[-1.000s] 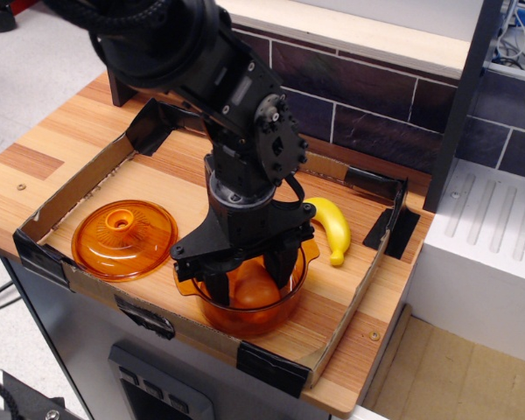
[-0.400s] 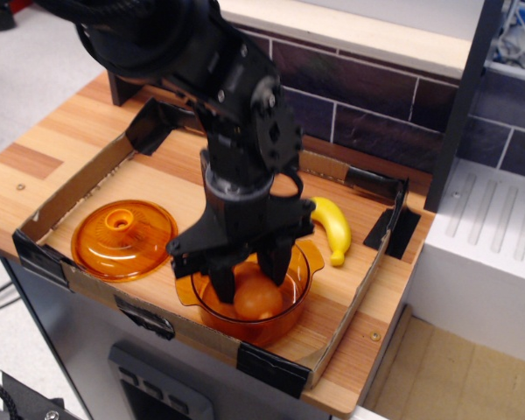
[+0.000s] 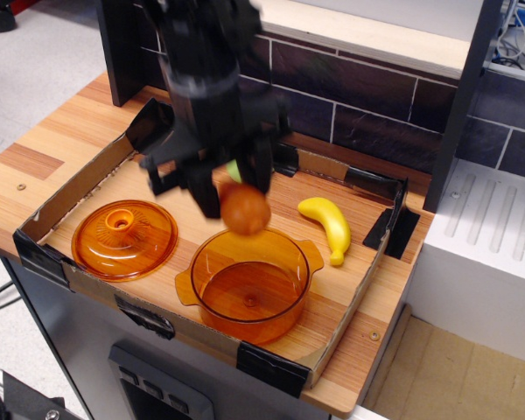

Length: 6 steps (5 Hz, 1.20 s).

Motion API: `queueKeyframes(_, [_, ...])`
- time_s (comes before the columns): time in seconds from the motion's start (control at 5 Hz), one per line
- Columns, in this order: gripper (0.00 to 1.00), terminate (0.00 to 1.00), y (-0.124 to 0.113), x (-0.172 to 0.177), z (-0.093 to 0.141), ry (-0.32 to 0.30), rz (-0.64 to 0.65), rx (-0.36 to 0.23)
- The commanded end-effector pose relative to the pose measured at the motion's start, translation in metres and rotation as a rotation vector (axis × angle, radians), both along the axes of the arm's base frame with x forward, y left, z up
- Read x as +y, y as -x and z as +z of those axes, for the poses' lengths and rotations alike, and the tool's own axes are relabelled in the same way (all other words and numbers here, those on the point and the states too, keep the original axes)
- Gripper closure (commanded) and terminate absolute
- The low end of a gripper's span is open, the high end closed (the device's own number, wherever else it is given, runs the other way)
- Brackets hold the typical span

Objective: Take carrot out of pot

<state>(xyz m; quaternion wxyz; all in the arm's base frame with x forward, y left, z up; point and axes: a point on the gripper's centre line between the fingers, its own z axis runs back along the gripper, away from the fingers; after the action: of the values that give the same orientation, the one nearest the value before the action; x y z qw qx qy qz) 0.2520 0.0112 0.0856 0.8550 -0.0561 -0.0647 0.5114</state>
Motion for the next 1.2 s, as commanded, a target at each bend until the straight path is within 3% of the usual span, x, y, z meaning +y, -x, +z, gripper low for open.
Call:
queueKeyframes(0.0, [1.0,0.0,-0.044,0.052,0.008,-0.114,0.155,-0.064])
queueKeyframes(0.4, [1.0,0.0,-0.052,0.068,-0.045,-0.228,0.162,-0.006])
queueKeyframes(0.8, [1.0,0.0,-0.05,0.066,-0.061,-0.252,0.155,0.003])
queueKeyframes(1.0, [0.0,0.0,-0.046,0.066,-0.058,-0.25,0.146,0.015])
